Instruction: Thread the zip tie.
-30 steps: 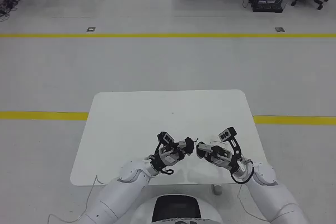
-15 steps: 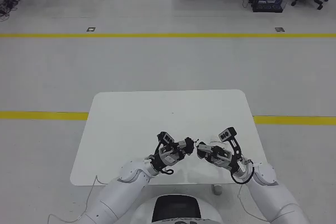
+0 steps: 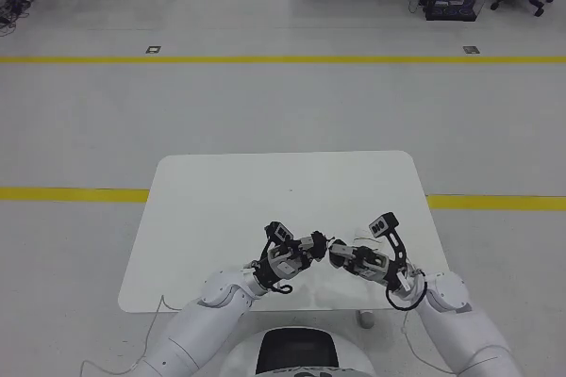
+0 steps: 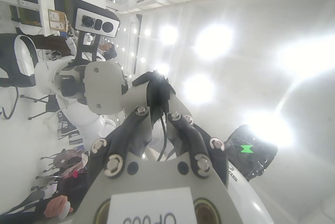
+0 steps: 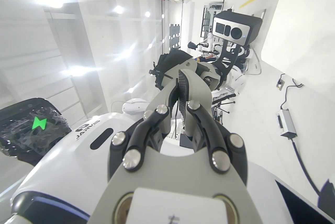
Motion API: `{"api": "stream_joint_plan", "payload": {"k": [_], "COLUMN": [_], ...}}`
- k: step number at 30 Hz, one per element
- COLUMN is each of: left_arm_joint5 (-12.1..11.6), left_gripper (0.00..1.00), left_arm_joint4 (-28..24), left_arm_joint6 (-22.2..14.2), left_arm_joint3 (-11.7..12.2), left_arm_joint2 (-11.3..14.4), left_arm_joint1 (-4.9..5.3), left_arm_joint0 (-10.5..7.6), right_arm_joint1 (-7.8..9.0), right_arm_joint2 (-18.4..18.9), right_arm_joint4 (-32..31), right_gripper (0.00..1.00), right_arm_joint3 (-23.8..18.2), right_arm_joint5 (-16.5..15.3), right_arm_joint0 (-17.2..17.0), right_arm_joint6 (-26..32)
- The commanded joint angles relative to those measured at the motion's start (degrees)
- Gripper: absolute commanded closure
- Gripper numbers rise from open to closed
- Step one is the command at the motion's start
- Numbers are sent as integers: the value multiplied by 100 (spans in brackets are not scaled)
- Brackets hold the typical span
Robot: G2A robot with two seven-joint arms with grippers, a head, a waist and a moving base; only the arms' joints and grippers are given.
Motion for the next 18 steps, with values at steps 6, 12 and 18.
{"api": "stream_joint_plan", "payload": {"k": [6,12,18], "left_arm_joint5": [0,0,0], "left_gripper": [100,100,100], "left_arm_joint4": [0,0,0], "left_arm_joint6": [0,0,0], "left_arm_joint3": [0,0,0], "left_arm_joint2": [0,0,0], "left_arm_joint1": [0,0,0], "left_arm_joint0": [0,0,0], "right_arm_joint1": [21,39,46], "right_arm_joint2": [126,170,166], "right_arm_joint4": [-491,-743,-794], "right_gripper": [100,100,100], "right_arm_joint3": [-274,-373,-406], "right_arm_joint5": [0,0,0], "right_arm_joint0": [-135,-224,-261], "right_arm_joint6": [-169,-269,-305]}}
